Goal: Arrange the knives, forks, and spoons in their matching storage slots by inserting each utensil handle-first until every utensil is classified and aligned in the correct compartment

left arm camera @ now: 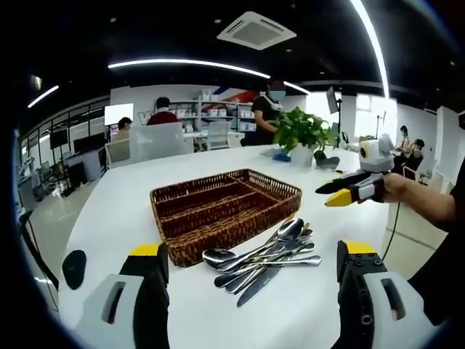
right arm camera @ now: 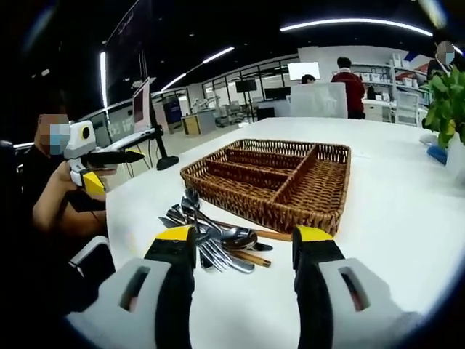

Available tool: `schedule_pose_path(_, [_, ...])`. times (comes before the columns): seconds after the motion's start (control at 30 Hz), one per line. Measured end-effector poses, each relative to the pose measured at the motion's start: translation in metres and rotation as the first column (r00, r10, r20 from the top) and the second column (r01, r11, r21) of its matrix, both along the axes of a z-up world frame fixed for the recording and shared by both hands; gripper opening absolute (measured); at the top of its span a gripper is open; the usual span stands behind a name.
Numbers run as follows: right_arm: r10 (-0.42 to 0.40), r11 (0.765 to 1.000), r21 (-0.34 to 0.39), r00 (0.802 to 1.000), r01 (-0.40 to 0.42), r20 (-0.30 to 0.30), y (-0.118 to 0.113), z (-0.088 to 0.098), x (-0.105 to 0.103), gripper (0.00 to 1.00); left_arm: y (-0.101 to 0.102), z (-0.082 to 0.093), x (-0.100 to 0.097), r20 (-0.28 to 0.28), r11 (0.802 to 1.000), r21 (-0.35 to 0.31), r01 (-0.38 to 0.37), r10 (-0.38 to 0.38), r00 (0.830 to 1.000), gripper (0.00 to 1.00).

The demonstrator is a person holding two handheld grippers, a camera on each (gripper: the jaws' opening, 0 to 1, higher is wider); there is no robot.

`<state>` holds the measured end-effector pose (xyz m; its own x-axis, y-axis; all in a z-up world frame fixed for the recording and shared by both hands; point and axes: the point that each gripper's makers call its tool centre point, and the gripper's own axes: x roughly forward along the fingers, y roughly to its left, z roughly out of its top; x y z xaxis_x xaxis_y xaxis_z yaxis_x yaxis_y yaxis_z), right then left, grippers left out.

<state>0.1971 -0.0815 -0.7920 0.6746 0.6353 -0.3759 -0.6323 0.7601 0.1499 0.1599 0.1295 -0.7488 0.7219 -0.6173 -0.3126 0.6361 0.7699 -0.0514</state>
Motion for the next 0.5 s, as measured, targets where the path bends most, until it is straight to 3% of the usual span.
schedule_pose_path(0.5, [0.048,0.998,0.038,0.992,-0.043,-0.117,0.019,-0.035,0.012,0.35,-0.005,0.002,-0.007,0.011,1.0,0.002,0.016,-0.016,1.0,0.98])
